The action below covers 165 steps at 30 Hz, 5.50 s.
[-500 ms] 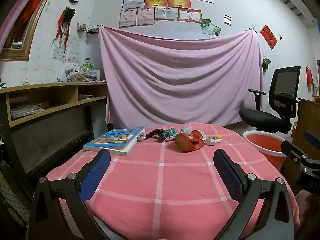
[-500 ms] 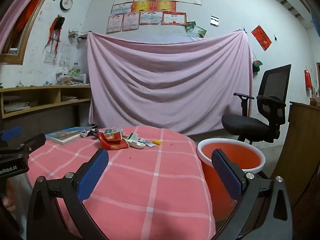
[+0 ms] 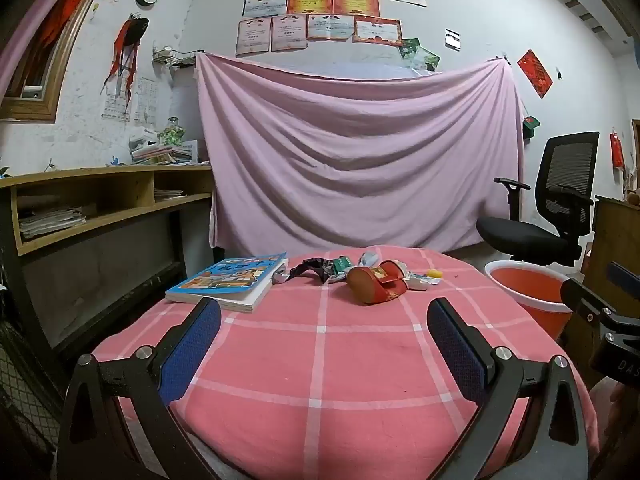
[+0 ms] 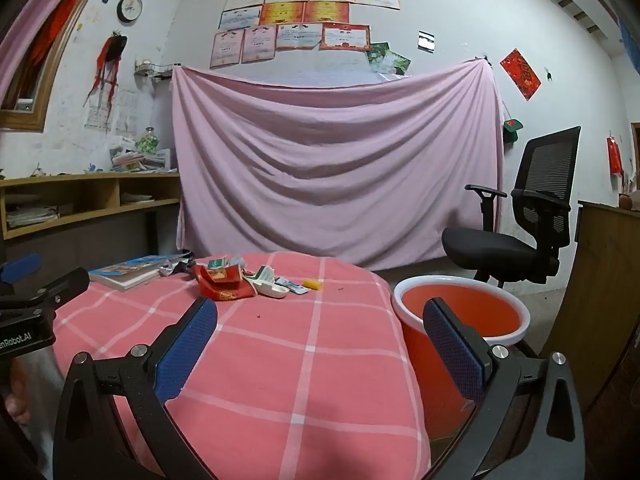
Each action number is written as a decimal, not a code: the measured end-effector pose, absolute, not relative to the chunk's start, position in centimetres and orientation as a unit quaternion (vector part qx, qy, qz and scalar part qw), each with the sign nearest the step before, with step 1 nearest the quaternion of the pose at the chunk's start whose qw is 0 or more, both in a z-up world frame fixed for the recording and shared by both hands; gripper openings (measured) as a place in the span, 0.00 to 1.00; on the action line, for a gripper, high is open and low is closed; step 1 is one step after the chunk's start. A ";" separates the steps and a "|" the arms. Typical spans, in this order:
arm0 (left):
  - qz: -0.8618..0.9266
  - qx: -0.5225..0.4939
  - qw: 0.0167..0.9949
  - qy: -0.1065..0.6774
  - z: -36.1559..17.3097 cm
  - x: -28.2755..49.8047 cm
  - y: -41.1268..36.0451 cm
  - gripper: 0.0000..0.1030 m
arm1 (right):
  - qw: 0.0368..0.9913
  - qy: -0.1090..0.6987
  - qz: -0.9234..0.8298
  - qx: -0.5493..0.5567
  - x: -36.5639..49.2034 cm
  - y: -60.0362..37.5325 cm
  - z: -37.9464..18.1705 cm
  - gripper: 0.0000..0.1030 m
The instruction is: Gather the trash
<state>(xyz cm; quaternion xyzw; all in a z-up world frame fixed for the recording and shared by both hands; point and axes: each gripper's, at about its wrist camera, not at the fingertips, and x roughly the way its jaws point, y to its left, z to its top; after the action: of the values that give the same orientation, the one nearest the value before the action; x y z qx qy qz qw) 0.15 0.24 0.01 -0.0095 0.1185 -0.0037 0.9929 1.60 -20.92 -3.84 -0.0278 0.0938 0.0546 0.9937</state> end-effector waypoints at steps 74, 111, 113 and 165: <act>-0.002 -0.006 0.994 0.110 1.3 -0.2 0.3 0.98 | 0.994 0.094 0.054 -0.025 1.5 -21.0 -3.7 1.00; 0.002 -0.010 0.994 0.104 2.3 1.5 0.7 0.98 | 0.993 0.101 0.066 -0.014 3.3 -20.2 -2.2 1.00; 0.003 -0.014 0.994 0.107 2.6 3.0 1.0 0.98 | 0.993 0.097 0.068 -0.015 4.6 -20.6 -1.9 1.00; -0.128 -0.156 0.913 0.354 -1.5 22.0 2.0 0.16 | 0.871 0.390 0.279 -0.107 28.4 -14.6 -7.7 0.42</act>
<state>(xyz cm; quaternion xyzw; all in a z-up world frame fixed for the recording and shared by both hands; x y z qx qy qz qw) 21.96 2.04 -1.50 -0.1562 0.3538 -0.1280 0.9133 28.39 -14.58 -7.66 -0.1068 0.3902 0.2793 0.8708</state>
